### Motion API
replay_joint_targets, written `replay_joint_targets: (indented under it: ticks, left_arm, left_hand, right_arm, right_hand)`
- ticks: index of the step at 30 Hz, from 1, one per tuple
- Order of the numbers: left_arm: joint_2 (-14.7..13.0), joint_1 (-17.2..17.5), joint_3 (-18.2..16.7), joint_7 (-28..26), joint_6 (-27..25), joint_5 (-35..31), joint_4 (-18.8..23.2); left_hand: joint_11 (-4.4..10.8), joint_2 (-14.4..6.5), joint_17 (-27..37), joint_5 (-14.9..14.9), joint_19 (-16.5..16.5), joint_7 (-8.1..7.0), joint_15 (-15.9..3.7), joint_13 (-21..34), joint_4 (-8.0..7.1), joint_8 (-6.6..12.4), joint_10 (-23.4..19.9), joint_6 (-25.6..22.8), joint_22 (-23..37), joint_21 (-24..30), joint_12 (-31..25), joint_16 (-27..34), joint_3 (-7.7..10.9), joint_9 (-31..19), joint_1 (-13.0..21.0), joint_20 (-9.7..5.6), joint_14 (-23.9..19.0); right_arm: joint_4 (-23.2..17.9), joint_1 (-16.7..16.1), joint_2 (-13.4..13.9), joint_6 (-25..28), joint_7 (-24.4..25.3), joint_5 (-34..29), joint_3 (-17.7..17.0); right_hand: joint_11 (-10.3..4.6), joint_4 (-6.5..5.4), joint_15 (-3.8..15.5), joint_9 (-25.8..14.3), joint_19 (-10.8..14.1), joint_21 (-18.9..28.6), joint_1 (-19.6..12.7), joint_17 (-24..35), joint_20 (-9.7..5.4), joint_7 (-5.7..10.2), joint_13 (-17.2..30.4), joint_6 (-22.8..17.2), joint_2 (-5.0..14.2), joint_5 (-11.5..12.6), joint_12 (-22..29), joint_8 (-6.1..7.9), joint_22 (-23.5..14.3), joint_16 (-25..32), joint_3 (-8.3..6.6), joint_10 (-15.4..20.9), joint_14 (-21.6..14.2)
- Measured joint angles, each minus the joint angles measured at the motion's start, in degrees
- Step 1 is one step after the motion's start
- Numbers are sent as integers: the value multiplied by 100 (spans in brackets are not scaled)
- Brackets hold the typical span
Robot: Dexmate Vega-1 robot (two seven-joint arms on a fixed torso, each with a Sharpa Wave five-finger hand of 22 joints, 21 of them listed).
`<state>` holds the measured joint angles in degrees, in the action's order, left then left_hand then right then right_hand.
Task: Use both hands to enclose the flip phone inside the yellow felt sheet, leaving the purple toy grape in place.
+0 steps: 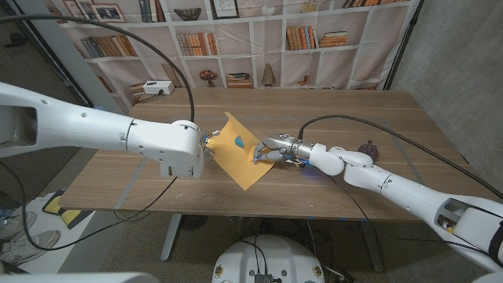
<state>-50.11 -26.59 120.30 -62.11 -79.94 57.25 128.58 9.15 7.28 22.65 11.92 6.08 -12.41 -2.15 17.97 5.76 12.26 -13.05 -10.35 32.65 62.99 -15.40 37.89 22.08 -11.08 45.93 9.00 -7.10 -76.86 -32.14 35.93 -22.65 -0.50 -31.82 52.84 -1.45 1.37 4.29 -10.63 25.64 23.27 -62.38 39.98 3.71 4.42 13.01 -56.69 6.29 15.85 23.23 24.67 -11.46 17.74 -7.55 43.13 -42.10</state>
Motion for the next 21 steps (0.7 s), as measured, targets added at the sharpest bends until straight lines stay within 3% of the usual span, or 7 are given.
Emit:
replay_joint_targets:
  ticks: [4,5,11,12,13,16,21]
  left_arm:
    - [289,-355,396,-68,0,331,-110]
    - [465,-579,588,-94,0,504,-195]
    - [509,-629,629,-144,0,1332,-215]
    - [1175,-1228,1185,-155,0,1485,-582]
    - [1175,-1228,1185,-157,0,1558,-582]
    - [1704,-1483,1523,-165,-1,1961,-919]
    - [2093,-1583,1786,-176,0,2197,-1176]
  left_hand:
    - [-100,-30,-113,141,41,-17,4,27,2,72,148,-278,-182,-71,42,-253,-80,-27,-30,41,310]
    - [-108,-30,-132,169,41,-19,10,27,8,92,156,-331,-218,-87,42,-300,-87,-27,-30,41,356]
    - [-64,-91,-249,329,37,-25,10,54,70,207,111,-751,-415,-135,-9,-448,-92,-54,176,37,355]
    - [-42,-127,-275,336,6,-28,10,77,106,238,90,-854,-453,-137,-30,-484,-85,-54,227,7,355]
    - [-22,-127,-296,346,-26,-26,11,80,104,270,70,-950,-495,-137,-31,-512,-86,-54,301,-25,348]
    - [20,-174,-358,386,-109,-26,10,80,167,338,28,-1211,-590,-137,-92,-561,-57,-73,443,-109,267]
    - [77,-274,-399,386,-239,-36,10,107,215,416,-30,-1597,-726,-137,-136,-573,-55,-80,637,-238,145]
  right_arm:
    - [37,16,-10,-23,33,-6,7]
    - [53,21,-14,-38,51,-7,10]
    - [113,44,-30,-39,53,-7,20]
    - [125,51,-33,-77,109,-20,22]
    - [129,52,-34,-77,109,-20,23]
    - [164,66,-44,-100,151,-30,27]
    - [211,84,-51,-121,181,-31,29]
  right_hand:
    - [1,0,13,25,-21,0,7,-20,-18,0,0,0,-7,-29,-38,-11,0,-7,0,0,-17]
    - [1,-1,12,24,-20,0,7,-21,-18,0,-1,0,-7,-38,-38,-11,0,-7,0,-1,-18]
    - [-8,-23,20,7,-20,0,68,-60,-18,0,3,0,7,-55,-44,-21,-1,-7,-22,52,-52]
    - [1,-23,29,7,-20,0,68,-68,-18,0,10,0,7,-55,-44,-21,-1,-7,-23,62,-63]
    - [1,-23,23,7,-20,0,68,-68,-18,0,17,0,8,-55,-44,-22,-2,-7,-23,62,-69]
    - [-29,-23,21,7,-20,0,69,-79,-18,0,20,0,8,-83,-44,-22,-1,-7,-23,92,-71]
    - [1,-23,26,7,-20,0,69,-84,-18,0,20,0,9,-83,-45,-24,-1,-7,-23,123,-96]
